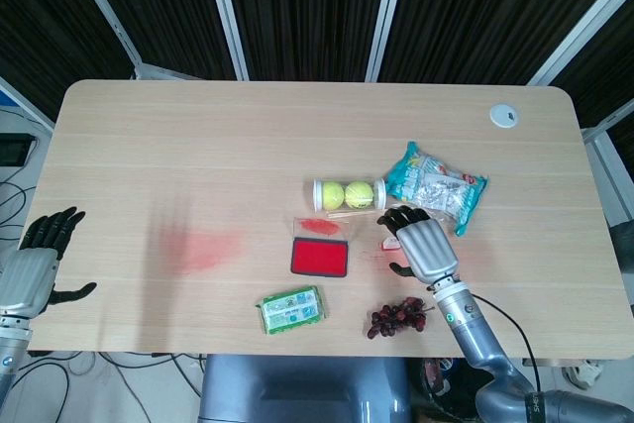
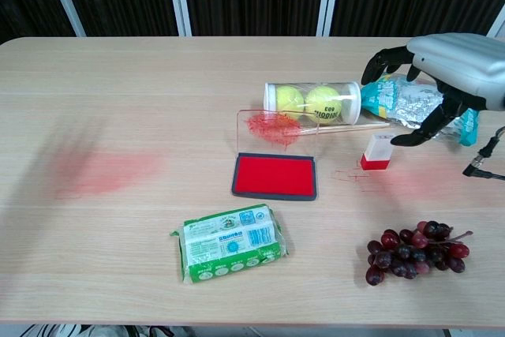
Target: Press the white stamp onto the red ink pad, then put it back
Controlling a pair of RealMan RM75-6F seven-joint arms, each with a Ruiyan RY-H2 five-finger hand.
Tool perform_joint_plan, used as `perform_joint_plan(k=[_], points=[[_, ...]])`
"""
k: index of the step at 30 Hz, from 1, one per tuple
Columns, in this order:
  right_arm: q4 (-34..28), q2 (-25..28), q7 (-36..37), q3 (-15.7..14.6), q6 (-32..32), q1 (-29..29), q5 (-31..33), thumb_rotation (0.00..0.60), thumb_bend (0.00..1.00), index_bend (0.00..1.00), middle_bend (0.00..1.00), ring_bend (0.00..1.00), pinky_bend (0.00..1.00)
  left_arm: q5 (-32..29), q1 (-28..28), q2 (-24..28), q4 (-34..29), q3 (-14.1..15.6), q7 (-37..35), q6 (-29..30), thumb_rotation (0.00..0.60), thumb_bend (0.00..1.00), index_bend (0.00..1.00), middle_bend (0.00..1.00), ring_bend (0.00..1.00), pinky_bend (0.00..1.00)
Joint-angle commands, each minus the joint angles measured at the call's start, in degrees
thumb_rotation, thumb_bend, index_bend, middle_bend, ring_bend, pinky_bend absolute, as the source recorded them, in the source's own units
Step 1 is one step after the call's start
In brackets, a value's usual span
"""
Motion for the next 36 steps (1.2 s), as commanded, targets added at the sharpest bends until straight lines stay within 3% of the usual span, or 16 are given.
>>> perform_joint_plan(k=[1, 36], points=[[0.36, -0.50, -0.28, 0.08, -0.14, 0.39, 0.42, 0.600, 0.21, 0.32, 0.27, 0.23, 0.31, -0.07, -0.06, 0.01, 0.00, -0.02, -0.12, -0.12, 0.600, 0.02, 0.00, 0.00, 0.00, 0.00], [4.62, -3.22, -2.00, 0.14, -1.22, 2.58, 6.93, 0.600, 0.23, 0.32, 0.25, 0.21, 0.31, -0.21, -0.30, -0.01, -0.09, 0.01, -0.12, -0.40, 0.600, 0.02, 0.00, 0.00, 0.00, 0.00]])
